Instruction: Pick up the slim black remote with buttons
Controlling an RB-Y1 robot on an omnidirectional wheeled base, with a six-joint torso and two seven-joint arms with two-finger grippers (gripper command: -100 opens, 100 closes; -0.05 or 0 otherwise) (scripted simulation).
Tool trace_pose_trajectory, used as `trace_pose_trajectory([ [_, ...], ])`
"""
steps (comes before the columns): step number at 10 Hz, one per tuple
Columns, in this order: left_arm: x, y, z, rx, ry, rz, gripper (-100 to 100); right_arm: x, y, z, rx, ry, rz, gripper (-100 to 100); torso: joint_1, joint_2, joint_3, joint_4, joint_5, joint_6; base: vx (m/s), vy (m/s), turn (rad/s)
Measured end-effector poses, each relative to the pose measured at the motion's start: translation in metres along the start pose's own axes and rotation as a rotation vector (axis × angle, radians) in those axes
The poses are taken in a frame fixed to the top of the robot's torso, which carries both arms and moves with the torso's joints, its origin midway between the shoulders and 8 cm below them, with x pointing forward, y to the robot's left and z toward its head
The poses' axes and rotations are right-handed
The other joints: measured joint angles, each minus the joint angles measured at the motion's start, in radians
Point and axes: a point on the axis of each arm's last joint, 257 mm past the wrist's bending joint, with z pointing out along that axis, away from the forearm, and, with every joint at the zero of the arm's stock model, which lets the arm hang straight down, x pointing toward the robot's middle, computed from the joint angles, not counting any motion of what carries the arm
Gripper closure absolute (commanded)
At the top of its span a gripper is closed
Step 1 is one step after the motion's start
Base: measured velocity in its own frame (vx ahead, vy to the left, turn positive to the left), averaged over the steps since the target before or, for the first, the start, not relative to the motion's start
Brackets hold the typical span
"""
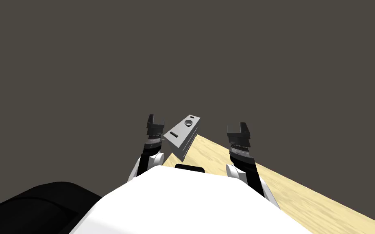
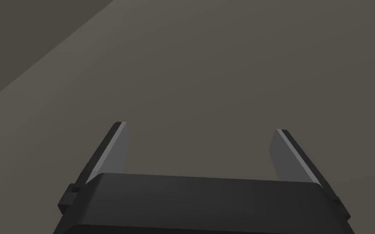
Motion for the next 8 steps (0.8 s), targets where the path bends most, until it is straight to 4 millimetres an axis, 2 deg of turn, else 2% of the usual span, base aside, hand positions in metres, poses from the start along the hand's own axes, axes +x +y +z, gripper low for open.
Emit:
trace_pose_trajectory([
  [2, -0.002, 0.012, -0.004, -0.038, 0.022, 0.027, -100, 0.000, 0.000, 0.000, 0.000, 0.000, 0.000, 0, 0.001, 0.002, 0.001, 0.000, 0.000, 0.000, -0.039, 0.003, -0.033],
  [4, -0.014, 0.031, -0.007, -0.105, 0.043, 0.074, -100, 0.000, 0.000, 0.000, 0.000, 0.000, 0.000, 0, 0.001, 0.003, 0.002, 0.001, 0.000, 0.000, -0.040, 0.008, -0.053],
  [6, -0.032, 0.052, -0.020, -0.199, 0.058, 0.133, -100, 0.000, 0.000, 0.000, 0.000, 0.000, 0.000, 0, 0.002, 0.003, 0.002, 0.001, 0.000, 0.000, -0.031, 0.011, -0.084],
  [8, -0.054, 0.082, -0.035, -0.309, 0.066, 0.204, -100, 0.000, 0.000, 0.000, 0.000, 0.000, 0.000, 0, 0.001, 0.002, 0.001, 0.000, 0.000, 0.000, -0.013, -0.005, -0.126],
])
